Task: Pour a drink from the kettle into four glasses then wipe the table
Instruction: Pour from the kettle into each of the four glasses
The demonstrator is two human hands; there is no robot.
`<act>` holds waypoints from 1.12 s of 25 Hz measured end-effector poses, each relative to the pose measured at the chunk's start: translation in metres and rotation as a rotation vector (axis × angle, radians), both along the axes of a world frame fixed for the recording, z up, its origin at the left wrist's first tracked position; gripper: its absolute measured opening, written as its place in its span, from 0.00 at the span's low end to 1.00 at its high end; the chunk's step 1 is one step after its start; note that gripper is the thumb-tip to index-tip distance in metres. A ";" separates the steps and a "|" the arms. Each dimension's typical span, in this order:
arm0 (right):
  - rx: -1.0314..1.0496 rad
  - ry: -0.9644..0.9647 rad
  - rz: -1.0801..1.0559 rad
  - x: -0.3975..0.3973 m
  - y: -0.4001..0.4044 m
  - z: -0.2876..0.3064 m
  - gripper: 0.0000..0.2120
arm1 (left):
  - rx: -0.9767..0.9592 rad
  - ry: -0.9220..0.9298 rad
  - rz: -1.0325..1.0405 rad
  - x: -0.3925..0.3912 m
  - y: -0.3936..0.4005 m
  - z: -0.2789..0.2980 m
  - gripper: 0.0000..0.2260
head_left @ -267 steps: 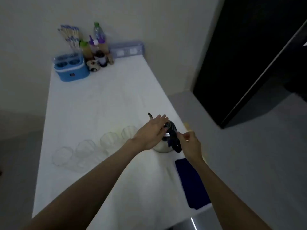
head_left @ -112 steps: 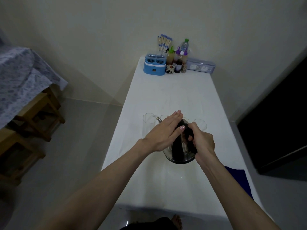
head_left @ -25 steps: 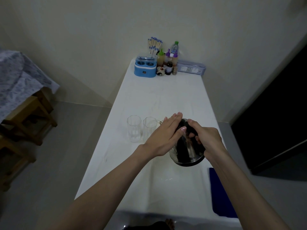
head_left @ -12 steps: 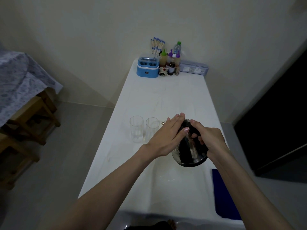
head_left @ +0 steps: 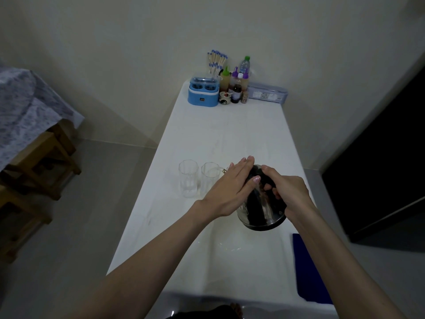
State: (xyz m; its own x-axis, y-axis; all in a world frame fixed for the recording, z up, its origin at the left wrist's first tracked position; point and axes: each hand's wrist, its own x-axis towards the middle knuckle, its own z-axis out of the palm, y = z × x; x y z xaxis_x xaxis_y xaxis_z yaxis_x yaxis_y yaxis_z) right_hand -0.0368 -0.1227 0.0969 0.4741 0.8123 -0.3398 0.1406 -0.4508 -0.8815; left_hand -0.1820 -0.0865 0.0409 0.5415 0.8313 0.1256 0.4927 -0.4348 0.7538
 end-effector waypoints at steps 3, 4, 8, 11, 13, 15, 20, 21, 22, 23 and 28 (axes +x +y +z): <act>-0.003 -0.007 0.003 -0.001 0.001 0.000 0.21 | -0.003 -0.004 -0.001 -0.002 0.000 0.000 0.27; -0.002 -0.007 0.000 -0.001 0.001 -0.001 0.21 | -0.004 -0.006 0.000 -0.002 0.001 0.000 0.27; -0.010 -0.014 -0.005 -0.003 0.002 0.000 0.21 | 0.000 -0.010 0.001 -0.003 0.002 0.001 0.27; -0.009 -0.015 -0.004 -0.004 0.003 0.001 0.21 | -0.004 -0.013 -0.004 -0.004 0.003 0.000 0.27; -0.008 -0.013 -0.003 -0.005 0.003 0.000 0.21 | -0.007 -0.009 -0.005 -0.005 0.003 -0.001 0.27; -0.008 -0.013 -0.004 -0.006 0.003 0.000 0.21 | -0.009 -0.007 -0.006 -0.005 0.003 -0.001 0.27; -0.014 -0.006 -0.012 -0.006 0.003 -0.002 0.21 | -0.010 -0.001 -0.011 -0.005 0.004 -0.002 0.27; -0.015 -0.006 -0.011 -0.006 0.002 -0.002 0.21 | -0.011 -0.001 -0.012 -0.005 0.004 -0.002 0.27; -0.015 -0.005 -0.010 -0.007 0.002 -0.002 0.21 | -0.013 0.000 -0.014 -0.005 0.004 -0.002 0.27; -0.014 -0.003 -0.011 -0.007 0.002 -0.003 0.21 | -0.012 0.001 -0.015 -0.005 0.004 -0.001 0.27; 0.001 0.059 -0.040 -0.005 -0.002 -0.009 0.21 | 0.003 0.018 -0.039 -0.005 0.004 0.000 0.27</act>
